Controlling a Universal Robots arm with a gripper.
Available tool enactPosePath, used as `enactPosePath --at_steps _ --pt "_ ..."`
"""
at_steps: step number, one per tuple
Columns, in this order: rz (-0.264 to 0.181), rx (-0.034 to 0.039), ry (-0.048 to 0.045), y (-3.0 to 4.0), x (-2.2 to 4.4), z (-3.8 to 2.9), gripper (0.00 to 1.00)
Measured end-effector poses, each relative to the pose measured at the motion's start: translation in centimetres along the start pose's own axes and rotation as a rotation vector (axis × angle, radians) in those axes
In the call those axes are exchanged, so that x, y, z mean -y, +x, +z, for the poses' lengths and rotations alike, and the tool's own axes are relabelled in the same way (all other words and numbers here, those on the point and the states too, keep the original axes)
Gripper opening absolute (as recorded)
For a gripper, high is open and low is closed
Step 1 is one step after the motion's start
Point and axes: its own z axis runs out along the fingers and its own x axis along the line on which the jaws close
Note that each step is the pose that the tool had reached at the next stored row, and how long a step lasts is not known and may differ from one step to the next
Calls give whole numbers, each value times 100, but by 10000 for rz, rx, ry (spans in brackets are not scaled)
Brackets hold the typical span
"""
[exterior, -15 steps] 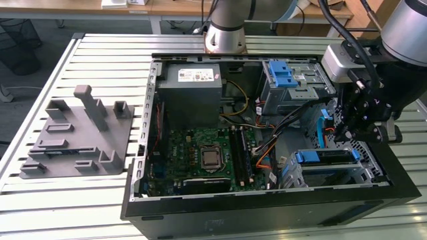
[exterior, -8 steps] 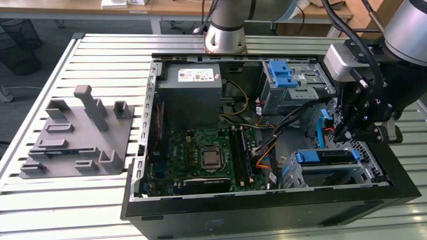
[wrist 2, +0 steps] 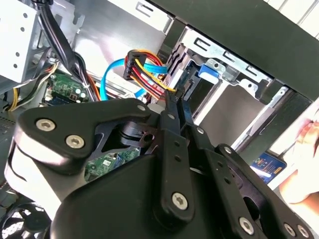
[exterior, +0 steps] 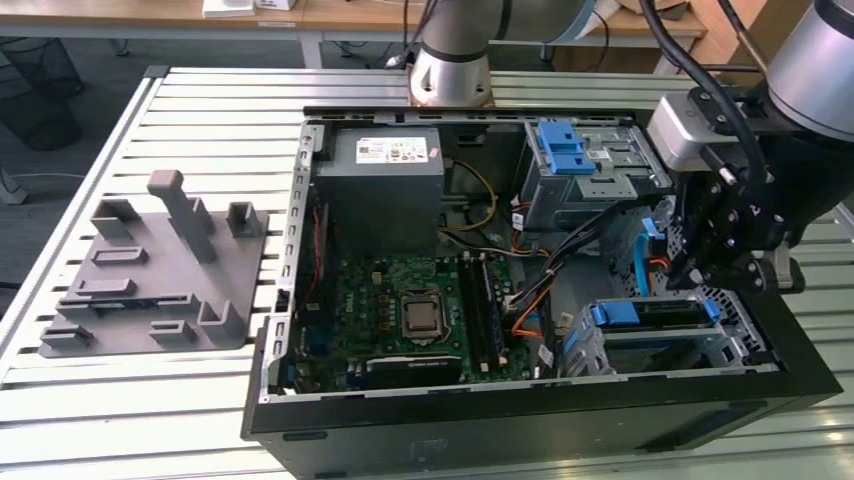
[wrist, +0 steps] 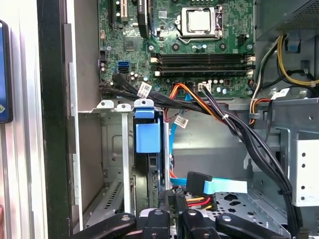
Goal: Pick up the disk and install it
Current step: 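Insert the first disk wire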
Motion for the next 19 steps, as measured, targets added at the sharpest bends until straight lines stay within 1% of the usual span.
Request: enactPosePath --at_steps 4,5,6,9,10,14,19 --pt "-7 -213 -5 5 0 17 16" --pt "-9 -246 -14 9 1 21 16" --pt "-9 -261 -19 10 2 21 16" --pt "-9 -262 -21 10 2 22 16" --pt "-10 -260 -45 10 4 24 16" --pt "-10 -270 -303 8 74 32 16" --pt "-10 -277 -471 9 104 53 16"
